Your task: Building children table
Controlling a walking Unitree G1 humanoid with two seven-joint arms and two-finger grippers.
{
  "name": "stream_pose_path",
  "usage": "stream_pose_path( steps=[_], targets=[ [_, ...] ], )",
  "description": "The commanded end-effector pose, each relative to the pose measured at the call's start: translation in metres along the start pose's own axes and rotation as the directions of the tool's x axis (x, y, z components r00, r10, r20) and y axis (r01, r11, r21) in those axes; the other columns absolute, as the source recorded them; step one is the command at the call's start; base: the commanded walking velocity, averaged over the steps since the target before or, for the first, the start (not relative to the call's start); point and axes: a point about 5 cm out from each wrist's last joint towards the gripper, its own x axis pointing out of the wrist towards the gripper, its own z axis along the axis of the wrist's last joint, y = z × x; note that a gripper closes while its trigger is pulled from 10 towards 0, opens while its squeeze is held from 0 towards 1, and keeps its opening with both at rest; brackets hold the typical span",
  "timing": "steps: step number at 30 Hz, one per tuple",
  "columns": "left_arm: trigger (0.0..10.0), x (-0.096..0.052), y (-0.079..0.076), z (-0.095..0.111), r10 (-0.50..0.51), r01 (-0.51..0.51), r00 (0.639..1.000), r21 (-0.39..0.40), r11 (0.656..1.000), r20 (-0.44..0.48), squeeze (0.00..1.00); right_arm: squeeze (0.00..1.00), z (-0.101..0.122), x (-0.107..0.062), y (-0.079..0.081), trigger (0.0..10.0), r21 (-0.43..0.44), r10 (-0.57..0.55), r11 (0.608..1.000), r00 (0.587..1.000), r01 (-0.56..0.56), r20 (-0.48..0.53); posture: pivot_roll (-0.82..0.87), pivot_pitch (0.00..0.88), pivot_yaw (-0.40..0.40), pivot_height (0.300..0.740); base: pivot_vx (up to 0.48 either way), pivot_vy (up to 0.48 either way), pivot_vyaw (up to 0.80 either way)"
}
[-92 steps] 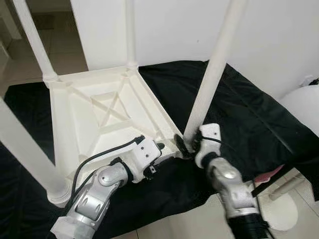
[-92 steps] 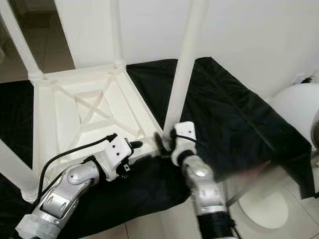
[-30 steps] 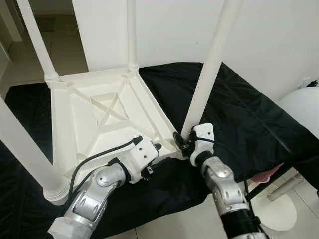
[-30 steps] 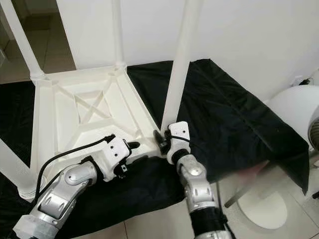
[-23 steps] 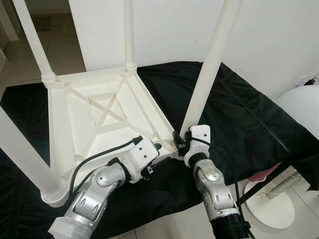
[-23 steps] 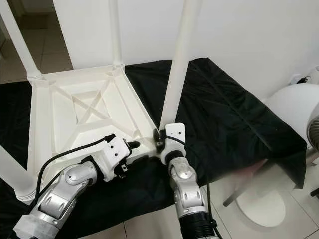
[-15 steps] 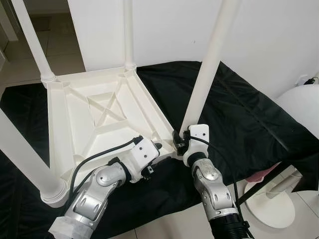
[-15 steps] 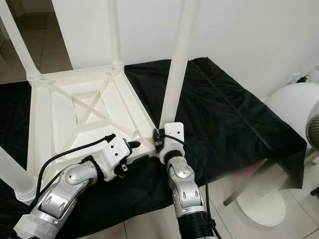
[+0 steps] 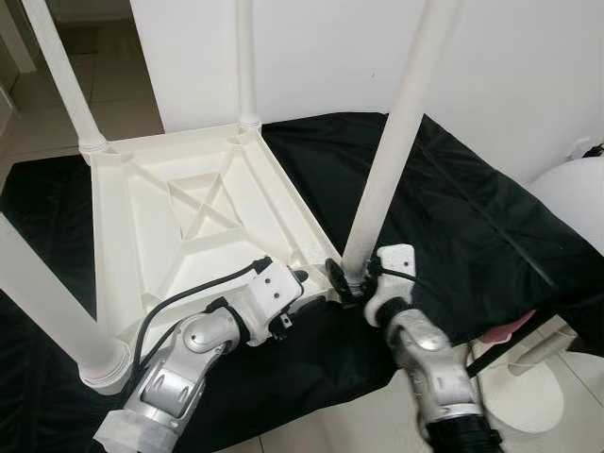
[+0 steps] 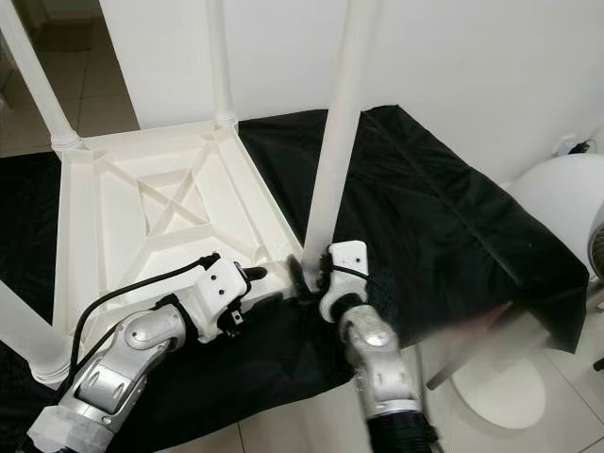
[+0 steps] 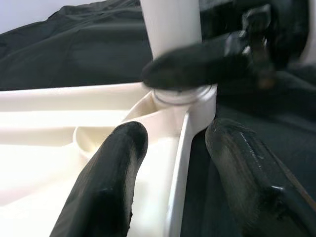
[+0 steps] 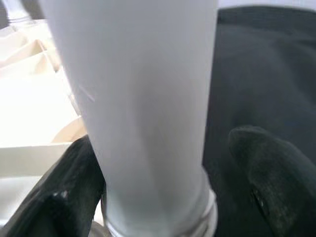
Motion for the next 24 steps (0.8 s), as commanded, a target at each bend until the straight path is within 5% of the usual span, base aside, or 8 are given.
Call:
stream_pose_path(
  steps=[1, 2, 18, 19, 21, 22, 23, 24],
  targets=[
    [10.0, -0.001, -0.001, -0.001, 0.001, -0.001, 1.0, 0.007, 1.0, -0.005, 0.0, 0.53, 0.001, -0.001, -0.007, 10.0, -0.022, 0.012, 1.0, 1.0, -0.011, 0.007, -0.04, 0.025, -0.018, 0.74, 0.0, 0.0, 0.0],
    [10.0, -0.001, -0.001, -0.001, 0.0, 0.0, 1.0, 0.007, 1.0, -0.005, 0.0, 0.0, 0.004, 0.0, -0.012, 10.0, -0.042, 0.051, 0.998, 0.999, -0.051, 0.007, -0.04, 0.026, -0.017, 0.74, 0.0, 0.0, 0.0],
    [10.0, 0.002, 0.001, 0.001, -0.006, 0.006, 1.0, 0.019, 1.0, 0.001, 0.0, 0.0, 0.017, 0.026, -0.021, 10.0, -0.188, 0.41, 0.89, 0.909, -0.416, -0.071, -0.04, 0.005, -0.018, 0.74, 0.0, 0.0, 0.0],
    [10.0, 0.002, 0.001, 0.001, -0.002, 0.002, 1.0, 0.021, 1.0, 0.002, 0.0, 0.0, 0.012, 0.033, -0.02, 4.6, -0.2, 0.44, 0.868, 0.891, -0.454, -0.109, -0.02, 0.0, -0.025, 0.74, 0.0, 0.0, 0.0],
    [10.0, 0.002, 0.001, 0.002, -0.001, 0.001, 1.0, 0.022, 1.0, 0.003, 0.0, 0.0, 0.011, 0.035, -0.02, 4.6, -0.2, 0.447, 0.864, 0.886, -0.463, -0.121, -0.02, 0.0, -0.025, 0.74, 0.0, 0.0, 0.0],
    [10.0, 0.002, 0.001, 0.002, 0.001, -0.001, 1.0, 0.023, 1.0, 0.003, 0.0, 0.0, 0.008, 0.036, -0.021, 3.1, -0.206, 0.448, 0.859, 0.883, -0.468, -0.141, -0.02, 0.0, -0.029, 0.74, 0.0, 0.0, 0.0],
    [10.0, 0.002, 0.001, 0.002, 0.001, -0.001, 1.0, 0.023, 1.0, 0.003, 0.0, 0.0, 0.008, 0.036, -0.021, 3.1, -0.206, 0.448, 0.859, 0.883, -0.468, -0.141, -0.02, 0.0, -0.029, 0.74, 0.0, 0.0, 0.0],
    [10.0, 0.001, 0.002, 0.002, 0.004, -0.004, 1.0, 0.024, 1.0, 0.002, 0.0, 0.0, 0.007, 0.037, -0.021, 0.7, -0.209, 0.453, 0.855, 0.879, -0.475, -0.149, -0.02, 0.0, -0.031, 0.74, 0.0, 0.0, 0.0]
  ],
)
